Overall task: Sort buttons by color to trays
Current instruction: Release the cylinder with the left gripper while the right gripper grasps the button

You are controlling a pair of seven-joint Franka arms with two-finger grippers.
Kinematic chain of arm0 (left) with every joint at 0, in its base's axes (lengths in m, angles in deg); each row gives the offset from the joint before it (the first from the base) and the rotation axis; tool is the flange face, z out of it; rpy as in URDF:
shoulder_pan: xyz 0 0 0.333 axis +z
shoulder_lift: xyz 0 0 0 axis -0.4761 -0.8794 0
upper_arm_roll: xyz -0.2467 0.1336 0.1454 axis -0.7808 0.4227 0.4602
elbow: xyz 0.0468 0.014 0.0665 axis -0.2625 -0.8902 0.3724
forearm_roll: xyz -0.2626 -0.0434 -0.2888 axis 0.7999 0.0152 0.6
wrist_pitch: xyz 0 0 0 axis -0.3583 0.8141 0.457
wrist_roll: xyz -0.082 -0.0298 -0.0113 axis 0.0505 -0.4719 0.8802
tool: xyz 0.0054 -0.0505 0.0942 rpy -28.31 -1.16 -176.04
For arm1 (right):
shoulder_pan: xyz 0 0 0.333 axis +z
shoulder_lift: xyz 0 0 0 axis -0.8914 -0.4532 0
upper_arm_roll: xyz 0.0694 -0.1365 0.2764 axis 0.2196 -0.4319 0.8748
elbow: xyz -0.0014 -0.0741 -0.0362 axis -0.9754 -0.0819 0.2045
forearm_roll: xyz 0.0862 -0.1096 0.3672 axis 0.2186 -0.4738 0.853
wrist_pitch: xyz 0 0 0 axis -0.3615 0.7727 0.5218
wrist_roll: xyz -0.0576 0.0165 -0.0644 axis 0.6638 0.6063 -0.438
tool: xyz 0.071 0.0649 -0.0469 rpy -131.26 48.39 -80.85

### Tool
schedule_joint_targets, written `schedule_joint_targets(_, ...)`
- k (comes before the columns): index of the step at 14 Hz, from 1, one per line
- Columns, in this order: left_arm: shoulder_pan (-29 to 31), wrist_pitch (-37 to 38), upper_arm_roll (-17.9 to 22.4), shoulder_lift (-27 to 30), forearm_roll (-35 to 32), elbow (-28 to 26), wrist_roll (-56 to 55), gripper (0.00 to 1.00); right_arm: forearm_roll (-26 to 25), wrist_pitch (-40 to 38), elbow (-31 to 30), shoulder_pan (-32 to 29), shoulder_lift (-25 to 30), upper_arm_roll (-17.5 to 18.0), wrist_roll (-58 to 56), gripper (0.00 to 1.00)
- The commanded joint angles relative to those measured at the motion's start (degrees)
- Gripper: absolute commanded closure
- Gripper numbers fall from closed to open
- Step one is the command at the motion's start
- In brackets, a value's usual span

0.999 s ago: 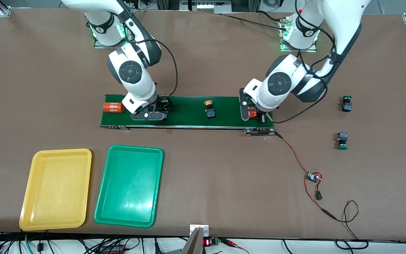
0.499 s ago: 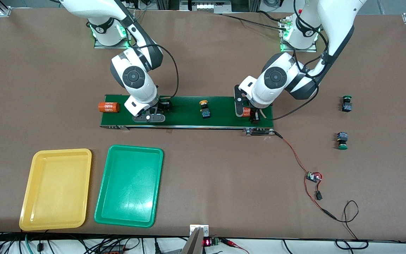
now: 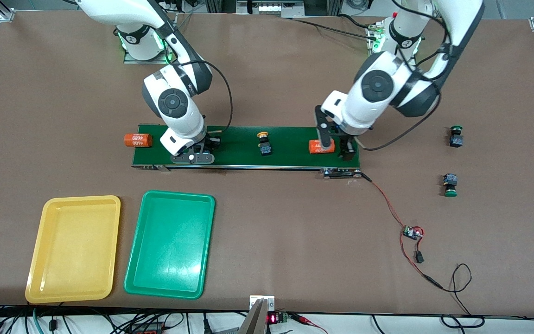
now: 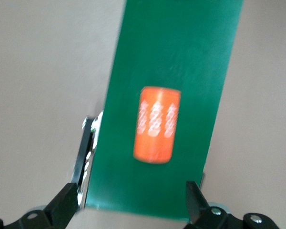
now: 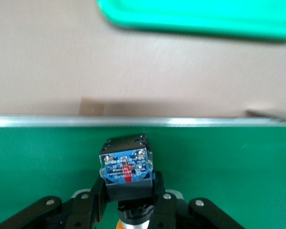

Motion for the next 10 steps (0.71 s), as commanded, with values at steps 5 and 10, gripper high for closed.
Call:
schedule_joint_targets(5,0.66,11.82,9.78,2.79,1.94,5.27,-19.34,0.00,-1.15,-10.22,9.77,-10.29,5.20,-6.74,-14.96,1.00)
schedule_joint_targets(10,0.13,11.40,21.02,1.82,1.85,5.54,-35.45,0.00,-2.81,-6.29,11.71,-23.32,2.84,-7.96,-32.72,1.00)
